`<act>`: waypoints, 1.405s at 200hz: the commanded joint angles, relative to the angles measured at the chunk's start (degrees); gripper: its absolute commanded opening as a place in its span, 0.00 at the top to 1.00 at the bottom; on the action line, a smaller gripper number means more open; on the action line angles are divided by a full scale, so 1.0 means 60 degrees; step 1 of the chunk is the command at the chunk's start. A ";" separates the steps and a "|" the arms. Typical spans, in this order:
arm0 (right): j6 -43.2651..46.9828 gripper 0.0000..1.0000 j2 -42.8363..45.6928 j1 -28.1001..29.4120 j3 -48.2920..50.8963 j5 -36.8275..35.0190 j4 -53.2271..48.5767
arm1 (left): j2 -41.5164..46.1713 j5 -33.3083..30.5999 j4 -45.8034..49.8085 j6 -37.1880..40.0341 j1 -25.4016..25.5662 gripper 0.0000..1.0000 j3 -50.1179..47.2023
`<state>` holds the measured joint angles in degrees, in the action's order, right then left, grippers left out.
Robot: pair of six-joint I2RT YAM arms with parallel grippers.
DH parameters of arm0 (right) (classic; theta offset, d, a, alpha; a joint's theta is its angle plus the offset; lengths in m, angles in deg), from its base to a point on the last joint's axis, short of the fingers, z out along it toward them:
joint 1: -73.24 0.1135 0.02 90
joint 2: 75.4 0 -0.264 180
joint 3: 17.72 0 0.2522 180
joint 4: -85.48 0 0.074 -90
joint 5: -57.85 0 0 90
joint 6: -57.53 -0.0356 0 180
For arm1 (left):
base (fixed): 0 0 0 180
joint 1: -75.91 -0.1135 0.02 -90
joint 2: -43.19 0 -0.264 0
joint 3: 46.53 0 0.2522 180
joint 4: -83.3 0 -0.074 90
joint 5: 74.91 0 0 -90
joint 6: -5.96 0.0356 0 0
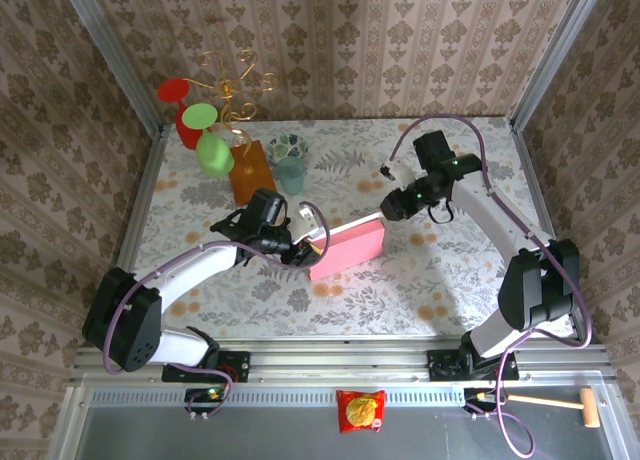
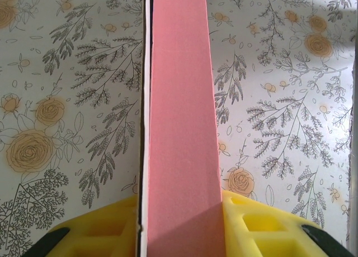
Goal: Fold the paper box
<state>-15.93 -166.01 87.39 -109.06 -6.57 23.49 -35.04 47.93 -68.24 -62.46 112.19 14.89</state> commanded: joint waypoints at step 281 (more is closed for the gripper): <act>0.0057 0.85 -0.0089 0.0366 0.0091 -0.0265 -0.0017 | 0.0105 0.0273 0.0232 0.0121 -0.0127 0.68 0.0304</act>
<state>-16.11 -167.63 89.32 -108.89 -7.11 23.56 -35.04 47.93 -67.89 -62.48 111.77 15.26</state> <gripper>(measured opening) 0.169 0.318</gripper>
